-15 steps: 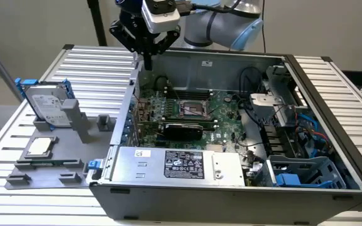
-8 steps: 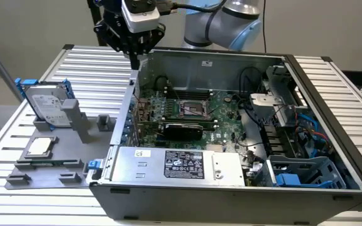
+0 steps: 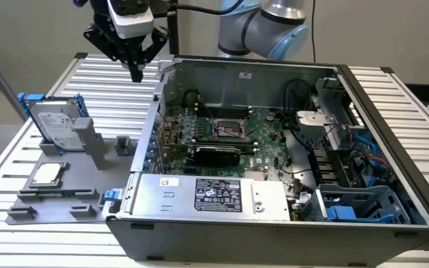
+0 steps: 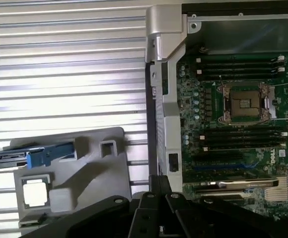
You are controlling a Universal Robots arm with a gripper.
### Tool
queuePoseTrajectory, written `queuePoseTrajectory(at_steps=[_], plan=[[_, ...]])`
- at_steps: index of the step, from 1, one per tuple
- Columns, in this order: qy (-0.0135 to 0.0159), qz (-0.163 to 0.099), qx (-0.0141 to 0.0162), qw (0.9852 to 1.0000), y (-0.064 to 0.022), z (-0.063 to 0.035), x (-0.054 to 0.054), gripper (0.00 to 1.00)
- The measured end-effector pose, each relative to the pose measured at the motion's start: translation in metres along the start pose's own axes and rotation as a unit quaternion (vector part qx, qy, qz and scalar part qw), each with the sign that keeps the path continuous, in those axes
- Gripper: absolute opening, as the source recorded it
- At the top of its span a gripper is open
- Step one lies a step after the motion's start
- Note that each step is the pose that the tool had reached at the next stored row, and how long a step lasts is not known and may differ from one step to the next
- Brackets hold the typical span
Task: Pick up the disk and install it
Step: 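Reach for the disk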
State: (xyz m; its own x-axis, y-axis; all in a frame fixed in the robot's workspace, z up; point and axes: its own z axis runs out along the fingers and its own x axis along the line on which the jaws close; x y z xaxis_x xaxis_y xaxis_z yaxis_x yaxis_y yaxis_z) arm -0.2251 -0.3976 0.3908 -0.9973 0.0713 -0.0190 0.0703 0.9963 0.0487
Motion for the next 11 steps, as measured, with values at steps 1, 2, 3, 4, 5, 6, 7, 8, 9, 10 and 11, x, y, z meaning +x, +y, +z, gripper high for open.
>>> queuePoseTrajectory(at_steps=[1, 2, 3, 4, 5, 6, 7, 8, 9, 10, 11], plan=[[0.0000, 0.000, 0.0000, 1.0000, -0.0002, 0.0002, 0.005, 0.00], [0.0000, 0.000, 0.0000, 1.0000, -0.0005, 0.0004, 0.009, 0.00], [0.0000, 0.000, 0.0000, 1.0000, -0.0006, 0.0005, 0.014, 0.00], [0.0000, 0.000, 0.0000, 1.0000, -0.0008, 0.0007, 0.018, 0.00], [0.0000, 0.000, 0.0000, 1.0000, -0.0010, 0.0009, 0.023, 0.00], [0.0000, 0.000, 0.0000, 1.0000, -0.0012, 0.0011, 0.027, 0.00], [0.0000, 0.000, 0.0000, 1.0000, -0.0014, 0.0014, 0.032, 0.00], [0.0000, 0.000, 0.0000, 1.0000, -0.0016, 0.0016, 0.036, 0.00], [0.0000, 0.000, 0.0000, 1.0000, -0.0018, 0.0018, 0.041, 0.00], [0.0000, 0.000, 0.0000, 1.0000, -0.0020, 0.0021, 0.045, 0.00], [0.0000, 0.000, 0.0000, 1.0000, -0.0022, 0.0023, 0.050, 0.00]])
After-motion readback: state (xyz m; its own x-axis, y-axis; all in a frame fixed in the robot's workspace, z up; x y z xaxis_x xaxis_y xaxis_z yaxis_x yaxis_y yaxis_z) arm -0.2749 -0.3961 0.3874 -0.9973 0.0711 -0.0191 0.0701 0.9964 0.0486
